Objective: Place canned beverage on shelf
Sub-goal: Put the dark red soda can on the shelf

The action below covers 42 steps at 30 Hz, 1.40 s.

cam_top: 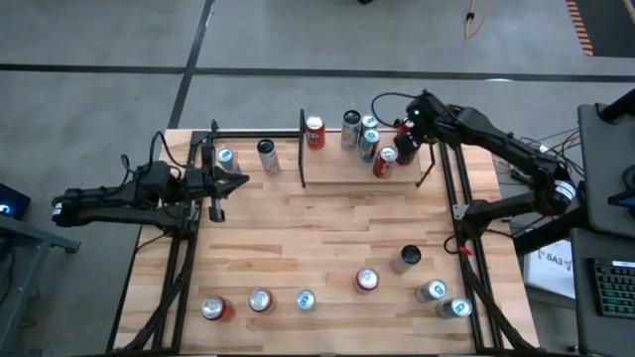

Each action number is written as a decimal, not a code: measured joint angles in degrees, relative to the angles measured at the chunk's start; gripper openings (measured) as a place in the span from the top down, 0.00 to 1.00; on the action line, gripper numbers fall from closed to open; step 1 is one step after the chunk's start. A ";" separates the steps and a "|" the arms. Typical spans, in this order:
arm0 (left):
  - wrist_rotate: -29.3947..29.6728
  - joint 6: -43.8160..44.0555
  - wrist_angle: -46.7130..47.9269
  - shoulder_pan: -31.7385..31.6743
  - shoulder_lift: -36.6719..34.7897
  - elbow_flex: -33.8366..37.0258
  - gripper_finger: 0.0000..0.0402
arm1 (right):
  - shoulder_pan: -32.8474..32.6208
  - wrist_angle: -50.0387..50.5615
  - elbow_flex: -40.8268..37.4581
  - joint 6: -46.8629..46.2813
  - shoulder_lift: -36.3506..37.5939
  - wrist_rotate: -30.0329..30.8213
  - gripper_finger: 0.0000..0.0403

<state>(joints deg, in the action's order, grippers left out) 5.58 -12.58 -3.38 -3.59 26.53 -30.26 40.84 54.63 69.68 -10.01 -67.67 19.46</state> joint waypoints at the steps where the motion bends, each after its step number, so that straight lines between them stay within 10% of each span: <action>1: 0.00 0.00 0.00 0.02 0.02 0.00 1.00 | -0.29 -1.20 -0.17 -0.01 0.43 -0.06 0.97; 42: 0.02 -0.02 -0.07 0.00 0.00 0.00 1.00 | -1.97 -14.27 -8.27 -1.91 -0.34 -6.57 0.97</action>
<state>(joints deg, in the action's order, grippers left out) 5.61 -12.60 -3.44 -3.60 26.53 -30.26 38.87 40.36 61.40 -11.92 -68.01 12.89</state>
